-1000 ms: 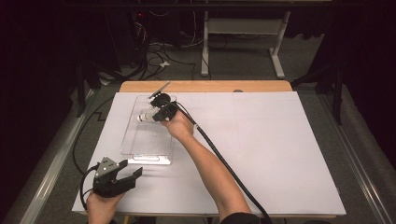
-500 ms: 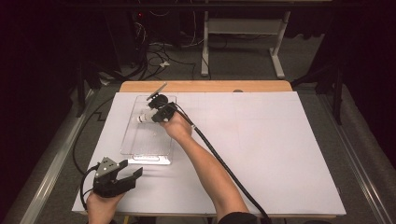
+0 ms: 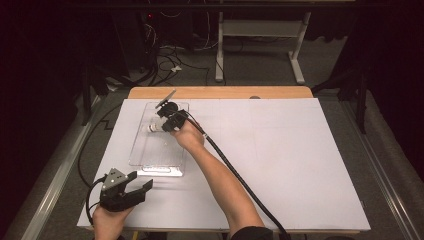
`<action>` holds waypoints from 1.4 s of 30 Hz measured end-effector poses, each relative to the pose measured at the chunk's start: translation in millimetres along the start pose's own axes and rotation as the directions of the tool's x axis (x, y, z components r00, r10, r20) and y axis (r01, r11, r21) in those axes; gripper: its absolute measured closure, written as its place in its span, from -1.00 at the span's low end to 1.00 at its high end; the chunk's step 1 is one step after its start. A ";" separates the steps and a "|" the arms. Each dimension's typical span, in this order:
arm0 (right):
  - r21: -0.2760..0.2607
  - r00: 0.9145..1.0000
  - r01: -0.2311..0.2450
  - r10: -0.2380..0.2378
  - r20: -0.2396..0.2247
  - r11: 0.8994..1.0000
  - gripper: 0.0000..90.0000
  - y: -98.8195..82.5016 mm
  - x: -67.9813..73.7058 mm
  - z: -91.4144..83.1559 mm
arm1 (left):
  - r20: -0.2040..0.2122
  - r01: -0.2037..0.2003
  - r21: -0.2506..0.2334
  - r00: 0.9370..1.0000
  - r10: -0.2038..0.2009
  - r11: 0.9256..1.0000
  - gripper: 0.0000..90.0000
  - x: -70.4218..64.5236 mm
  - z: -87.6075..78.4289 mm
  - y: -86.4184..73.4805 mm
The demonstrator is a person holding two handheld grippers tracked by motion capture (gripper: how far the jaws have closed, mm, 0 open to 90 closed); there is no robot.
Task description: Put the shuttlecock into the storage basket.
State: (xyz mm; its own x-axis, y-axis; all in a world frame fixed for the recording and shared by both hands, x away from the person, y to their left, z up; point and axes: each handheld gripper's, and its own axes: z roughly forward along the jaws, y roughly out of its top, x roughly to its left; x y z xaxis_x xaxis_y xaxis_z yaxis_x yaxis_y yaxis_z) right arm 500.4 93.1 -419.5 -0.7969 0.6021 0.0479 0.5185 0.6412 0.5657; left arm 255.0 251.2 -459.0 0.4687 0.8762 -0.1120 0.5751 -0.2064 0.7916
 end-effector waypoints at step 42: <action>0.042 0.999 -0.030 0.031 -0.020 0.999 0.41 0.3 -5.5 -1.9 | 0.005 -0.002 0.001 1.000 0.002 1.000 -0.23 0.1 0.1 0.2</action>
State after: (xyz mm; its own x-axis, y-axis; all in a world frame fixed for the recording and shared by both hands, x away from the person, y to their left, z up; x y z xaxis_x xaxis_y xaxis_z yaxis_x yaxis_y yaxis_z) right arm 504.3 89.1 -418.0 -0.7863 0.6124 0.0817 0.5551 0.6423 0.5286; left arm 255.2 251.2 -459.0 0.4734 0.8736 -0.1132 0.5748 -0.2089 0.7912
